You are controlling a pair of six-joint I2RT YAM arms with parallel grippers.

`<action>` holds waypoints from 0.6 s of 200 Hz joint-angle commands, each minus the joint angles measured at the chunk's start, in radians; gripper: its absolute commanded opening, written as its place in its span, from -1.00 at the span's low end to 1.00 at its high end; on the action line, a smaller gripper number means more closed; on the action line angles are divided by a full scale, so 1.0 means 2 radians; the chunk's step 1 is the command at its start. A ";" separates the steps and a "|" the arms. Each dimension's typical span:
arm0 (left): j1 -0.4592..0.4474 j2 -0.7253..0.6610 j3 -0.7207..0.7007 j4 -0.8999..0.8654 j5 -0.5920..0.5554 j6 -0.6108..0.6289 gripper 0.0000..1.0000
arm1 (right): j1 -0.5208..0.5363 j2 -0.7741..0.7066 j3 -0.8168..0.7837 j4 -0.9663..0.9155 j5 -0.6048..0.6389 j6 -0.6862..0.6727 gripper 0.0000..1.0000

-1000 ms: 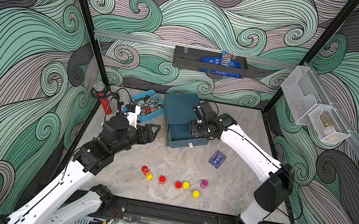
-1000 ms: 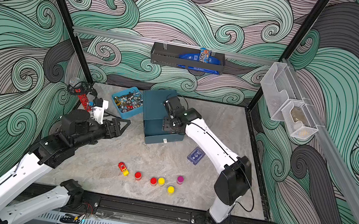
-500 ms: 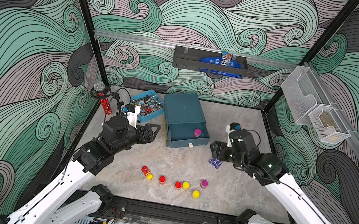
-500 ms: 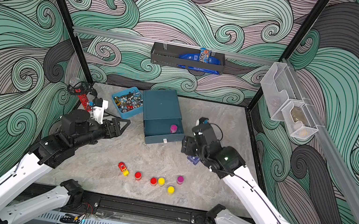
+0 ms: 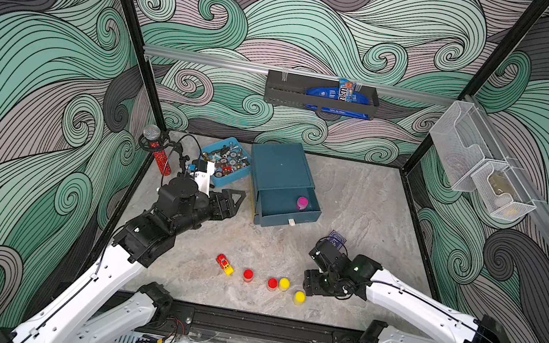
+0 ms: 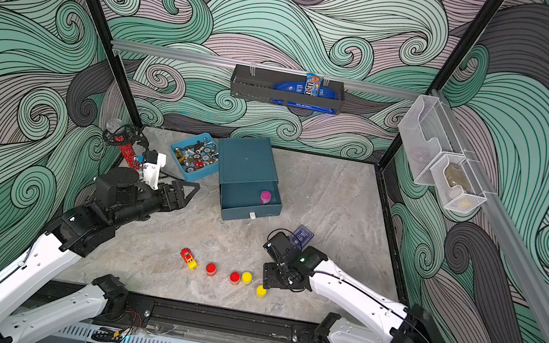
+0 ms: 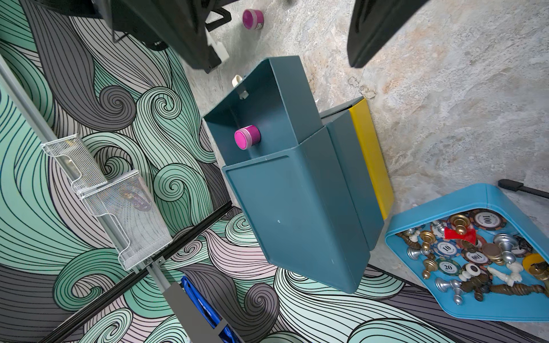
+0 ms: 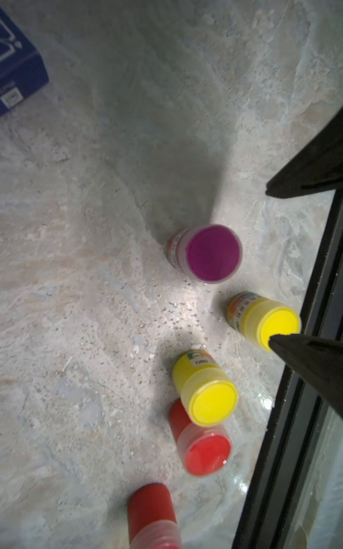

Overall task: Put the paint cans in the drawer according to color
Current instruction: Pick up the paint can at the center of the board.

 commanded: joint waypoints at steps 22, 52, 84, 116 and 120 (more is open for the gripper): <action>-0.003 -0.002 0.012 -0.001 -0.001 0.003 0.54 | -0.028 0.039 -0.012 0.048 0.004 -0.013 0.25; -0.003 -0.004 0.011 -0.001 0.000 0.002 0.54 | -0.033 0.051 -0.014 0.072 0.000 -0.021 0.12; -0.003 -0.003 0.011 0.000 0.001 0.003 0.54 | -0.035 0.066 -0.016 0.073 0.003 -0.025 -0.01; -0.003 -0.003 0.011 0.001 0.002 0.003 0.54 | -0.039 0.071 -0.018 0.077 0.010 -0.024 -0.16; -0.002 -0.003 0.011 0.001 0.002 0.003 0.54 | -0.040 0.071 -0.016 0.077 0.011 -0.024 -0.20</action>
